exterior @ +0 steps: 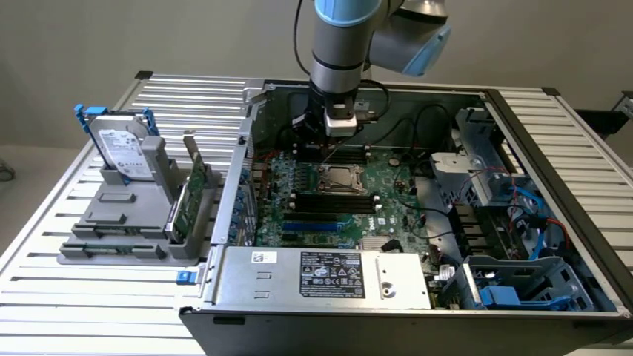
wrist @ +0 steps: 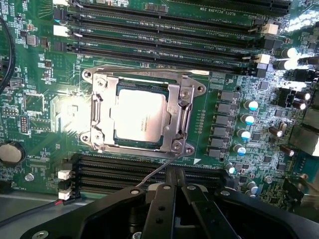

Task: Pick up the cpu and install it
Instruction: 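Install the first cpu locking lever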

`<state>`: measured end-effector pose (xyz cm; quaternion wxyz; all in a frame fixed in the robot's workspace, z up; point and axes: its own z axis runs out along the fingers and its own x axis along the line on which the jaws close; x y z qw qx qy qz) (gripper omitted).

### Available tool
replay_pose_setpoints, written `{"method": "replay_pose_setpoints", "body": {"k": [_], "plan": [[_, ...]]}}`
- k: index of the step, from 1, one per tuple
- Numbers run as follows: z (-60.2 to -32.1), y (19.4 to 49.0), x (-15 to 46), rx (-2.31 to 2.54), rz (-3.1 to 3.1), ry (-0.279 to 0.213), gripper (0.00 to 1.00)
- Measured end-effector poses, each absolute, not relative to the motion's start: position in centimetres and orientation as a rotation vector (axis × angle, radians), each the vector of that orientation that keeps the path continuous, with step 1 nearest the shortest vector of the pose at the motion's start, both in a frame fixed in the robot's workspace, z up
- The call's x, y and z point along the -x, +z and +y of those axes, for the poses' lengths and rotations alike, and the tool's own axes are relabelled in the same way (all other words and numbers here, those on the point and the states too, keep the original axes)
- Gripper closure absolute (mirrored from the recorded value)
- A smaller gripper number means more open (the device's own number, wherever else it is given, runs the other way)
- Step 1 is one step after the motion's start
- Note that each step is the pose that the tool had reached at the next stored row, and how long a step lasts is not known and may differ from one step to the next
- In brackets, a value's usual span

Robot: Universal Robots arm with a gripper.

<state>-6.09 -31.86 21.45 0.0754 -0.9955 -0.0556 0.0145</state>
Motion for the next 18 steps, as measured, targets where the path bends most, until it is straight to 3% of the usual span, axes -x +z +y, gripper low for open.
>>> {"method": "replay_pose_setpoints", "body": {"k": [18], "plan": [[-31.87, 21.19, 5.26, 3.014, -0.155, 0.046, 0.89]]}}
